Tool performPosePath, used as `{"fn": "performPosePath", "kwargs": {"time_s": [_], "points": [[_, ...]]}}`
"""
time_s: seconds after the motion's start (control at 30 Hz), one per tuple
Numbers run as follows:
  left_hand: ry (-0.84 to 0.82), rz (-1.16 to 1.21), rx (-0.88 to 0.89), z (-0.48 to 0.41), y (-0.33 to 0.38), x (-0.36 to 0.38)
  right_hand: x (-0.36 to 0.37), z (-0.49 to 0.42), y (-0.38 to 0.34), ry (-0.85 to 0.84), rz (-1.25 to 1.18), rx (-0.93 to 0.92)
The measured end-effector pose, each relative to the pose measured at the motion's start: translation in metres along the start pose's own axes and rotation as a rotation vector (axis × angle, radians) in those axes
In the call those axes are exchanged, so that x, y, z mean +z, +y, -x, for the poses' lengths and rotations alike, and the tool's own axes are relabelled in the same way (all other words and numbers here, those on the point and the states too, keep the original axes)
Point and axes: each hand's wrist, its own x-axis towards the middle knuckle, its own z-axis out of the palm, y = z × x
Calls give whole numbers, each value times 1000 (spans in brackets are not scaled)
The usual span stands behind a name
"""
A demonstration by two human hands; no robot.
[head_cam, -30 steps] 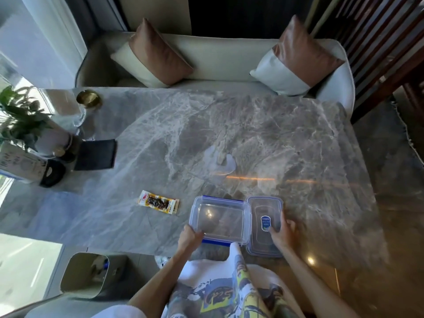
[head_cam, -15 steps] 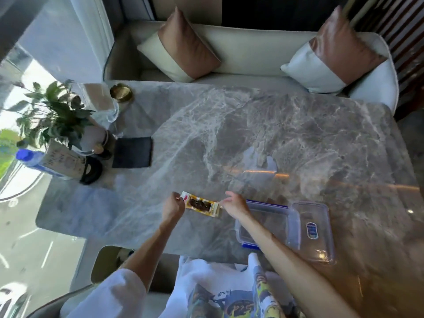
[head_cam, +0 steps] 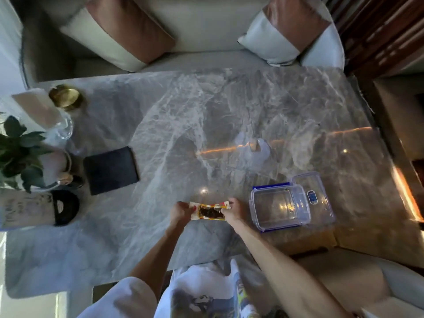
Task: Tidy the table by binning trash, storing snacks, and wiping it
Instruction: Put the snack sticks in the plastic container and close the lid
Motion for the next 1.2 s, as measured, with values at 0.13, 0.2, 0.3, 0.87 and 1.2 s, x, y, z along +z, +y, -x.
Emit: {"fn": "performPosePath", "kwargs": {"time_s": [0.13,0.2,0.3,0.87,1.2], "points": [[-95,81,-13,10,-12,-13,-6,9,7,-81,-81,-68],[-103,152,6,18,-10,-17,-16,13,9,-85,-130,-142],[-110,288,21,32,6,-16,-41,16,10,-156,-236,-234],[77,41,0,96,96,207,-232,-76,113,-89,-136,-227],[98,-219,-49,89,121,258,-232,-90,101,-215,169,-184]]}}
